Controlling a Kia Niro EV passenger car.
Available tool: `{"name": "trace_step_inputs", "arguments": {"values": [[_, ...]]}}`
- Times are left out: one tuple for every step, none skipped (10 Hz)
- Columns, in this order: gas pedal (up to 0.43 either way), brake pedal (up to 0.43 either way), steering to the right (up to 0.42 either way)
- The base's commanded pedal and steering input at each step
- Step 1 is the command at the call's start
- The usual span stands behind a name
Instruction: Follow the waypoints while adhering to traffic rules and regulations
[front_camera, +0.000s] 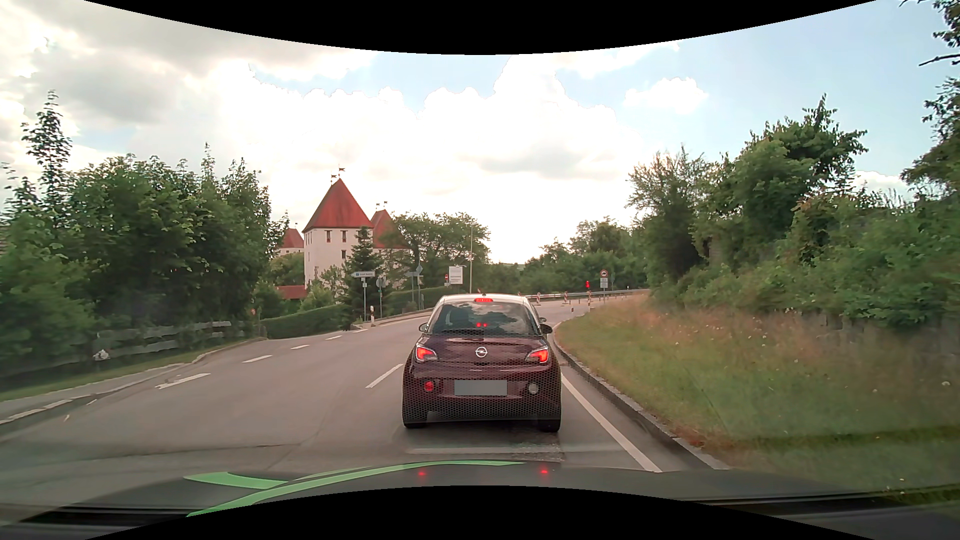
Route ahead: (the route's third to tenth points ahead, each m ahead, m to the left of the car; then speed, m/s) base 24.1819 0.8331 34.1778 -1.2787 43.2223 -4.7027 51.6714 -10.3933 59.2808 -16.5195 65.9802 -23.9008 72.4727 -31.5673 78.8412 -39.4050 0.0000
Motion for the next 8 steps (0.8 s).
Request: {"name": "trace_step_inputs", "arguments": {"values": [[0.0, 0.323, 0.027], [0.0, 0.323, 0.027], [0.0, 0.323, 0.027], [0.0, 0.323, 0.027], [0.0, 0.323, 0.027], [0.0, 0.323, 0.027], [0.0, 0.323, 0.027], [0.0, 0.323, 0.027]]}}
